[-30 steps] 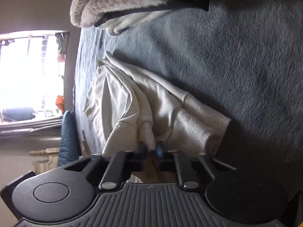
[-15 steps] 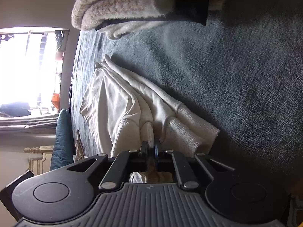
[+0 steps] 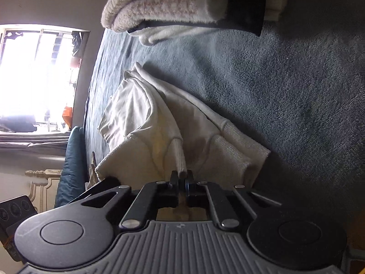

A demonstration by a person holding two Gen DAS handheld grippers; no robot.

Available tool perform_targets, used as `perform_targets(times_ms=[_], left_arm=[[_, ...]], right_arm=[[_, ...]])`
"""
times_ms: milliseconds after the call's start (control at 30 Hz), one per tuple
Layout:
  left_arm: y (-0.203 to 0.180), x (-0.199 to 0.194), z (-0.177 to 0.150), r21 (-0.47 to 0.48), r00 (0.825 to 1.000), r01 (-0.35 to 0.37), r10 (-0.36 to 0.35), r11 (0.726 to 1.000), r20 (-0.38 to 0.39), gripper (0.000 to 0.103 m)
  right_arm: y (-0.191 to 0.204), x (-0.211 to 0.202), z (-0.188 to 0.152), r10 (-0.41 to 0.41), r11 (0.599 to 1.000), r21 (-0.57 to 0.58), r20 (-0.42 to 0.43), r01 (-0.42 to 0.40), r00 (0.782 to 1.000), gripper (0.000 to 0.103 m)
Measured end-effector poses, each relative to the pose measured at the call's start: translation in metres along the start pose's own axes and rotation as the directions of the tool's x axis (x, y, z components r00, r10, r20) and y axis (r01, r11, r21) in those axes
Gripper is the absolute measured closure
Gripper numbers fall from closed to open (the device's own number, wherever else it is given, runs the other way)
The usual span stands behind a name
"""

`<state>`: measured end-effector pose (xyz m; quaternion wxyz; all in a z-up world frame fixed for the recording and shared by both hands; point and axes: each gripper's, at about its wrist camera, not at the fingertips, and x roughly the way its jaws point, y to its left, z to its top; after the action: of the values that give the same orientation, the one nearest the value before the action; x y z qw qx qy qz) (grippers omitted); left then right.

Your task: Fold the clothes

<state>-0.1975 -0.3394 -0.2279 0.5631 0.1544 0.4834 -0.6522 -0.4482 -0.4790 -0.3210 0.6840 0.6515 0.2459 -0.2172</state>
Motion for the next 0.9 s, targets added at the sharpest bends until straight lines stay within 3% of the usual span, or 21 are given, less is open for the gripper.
perform_targets(times_ms=[267,500,600,733,800,900], left_arm=[[-0.009,0.016,-0.003,0.019,1.000,0.008,-0.008,1.000,-0.007,0.101],[-0.011,0.028,-0.007,0.029,1.000,0.007,-0.007,1.000,-0.030,0.101],[-0.013,0.034,-0.010,0.051,0.999,0.000,0.002,0.999,-0.043,0.101],[-0.019,0.040,-0.013,0.086,0.999,-0.003,0.007,0.996,-0.053,0.101],[-0.021,0.042,-0.014,0.101,0.999,-0.003,0.008,0.995,-0.052,0.101],[-0.025,0.044,-0.014,0.111,0.998,-0.001,0.007,0.994,-0.056,0.101]], right_arm=[[-0.010,-0.002,0.008,-0.008,1.000,0.028,-0.003,0.008,1.000,0.097],[-0.017,0.004,0.005,-0.134,0.988,-0.081,-0.009,0.133,0.991,0.096],[-0.015,-0.001,0.003,-0.199,0.970,-0.145,0.000,0.197,0.980,0.093],[-0.006,-0.029,0.000,-0.239,0.954,-0.166,0.072,0.248,0.968,0.075],[-0.002,-0.046,0.002,-0.203,0.961,-0.164,0.126,0.222,0.971,0.075],[0.002,-0.057,0.011,-0.069,0.985,-0.145,0.134,0.088,0.989,0.067]])
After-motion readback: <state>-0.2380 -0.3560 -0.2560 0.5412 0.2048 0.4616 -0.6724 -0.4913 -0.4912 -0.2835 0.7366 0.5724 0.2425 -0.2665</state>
